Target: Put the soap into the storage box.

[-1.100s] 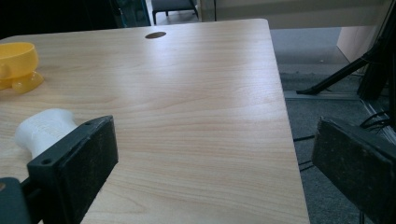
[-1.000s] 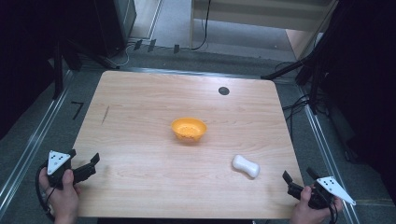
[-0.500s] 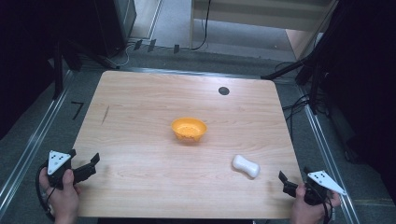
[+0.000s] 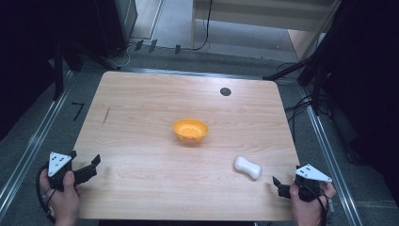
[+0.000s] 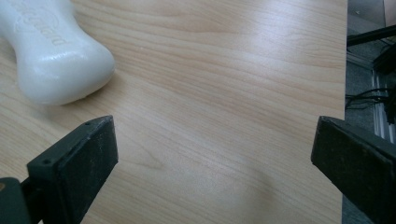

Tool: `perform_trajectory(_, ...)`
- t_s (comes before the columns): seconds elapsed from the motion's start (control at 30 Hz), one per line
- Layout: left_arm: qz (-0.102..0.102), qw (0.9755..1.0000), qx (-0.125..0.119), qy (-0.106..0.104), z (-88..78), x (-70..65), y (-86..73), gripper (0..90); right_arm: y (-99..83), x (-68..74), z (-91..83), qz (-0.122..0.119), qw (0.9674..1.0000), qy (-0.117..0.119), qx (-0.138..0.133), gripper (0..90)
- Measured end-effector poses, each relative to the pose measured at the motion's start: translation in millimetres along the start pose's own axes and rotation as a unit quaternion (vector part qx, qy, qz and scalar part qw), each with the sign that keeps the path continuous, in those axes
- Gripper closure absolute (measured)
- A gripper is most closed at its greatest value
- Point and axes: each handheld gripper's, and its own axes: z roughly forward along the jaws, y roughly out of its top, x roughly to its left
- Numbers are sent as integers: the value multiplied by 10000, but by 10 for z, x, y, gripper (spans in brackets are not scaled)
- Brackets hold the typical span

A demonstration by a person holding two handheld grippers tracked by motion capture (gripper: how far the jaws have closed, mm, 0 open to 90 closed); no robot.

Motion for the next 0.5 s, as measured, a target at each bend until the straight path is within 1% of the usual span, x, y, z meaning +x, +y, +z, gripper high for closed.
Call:
perform_trajectory(0.03,-3,10000,2,-2,-1,0,0,133,33,8,5,-105,9999,75,81,13)
perform_trajectory(0.1,3,10000,2,-4,-1,0,0,133,47,10,3,-152,9998,99,119,14)
perform_trajectory(0.17,4,10000,2,-7,-1,0,0,133,85,22,8,-246,9993,200,215,13)
perform_trajectory(0.2,8,10000,-3,-5,-1,-1,0,133,122,39,17,-377,9985,262,314,14)
perform_trajectory(0.23,8,10000,-3,-5,-1,-1,0,133,122,39,17,-377,9985,262,314,14)
perform_trajectory(0.27,9,10000,-2,-5,-1,-1,0,133,162,50,36,-489,9971,385,440,14)
perform_trajectory(0.33,4,10000,-1,-7,-1,-1,0,133,179,60,42,-514,9967,414,476,14)
perform_trajectory(0.4,0,10000,-2,-9,-1,1,0,133,231,80,63,-644,9944,573,607,14)
perform_trajectory(0.5,-2,10000,5,-11,-2,2,1,133,298,116,99,-850,9908,696,792,14)
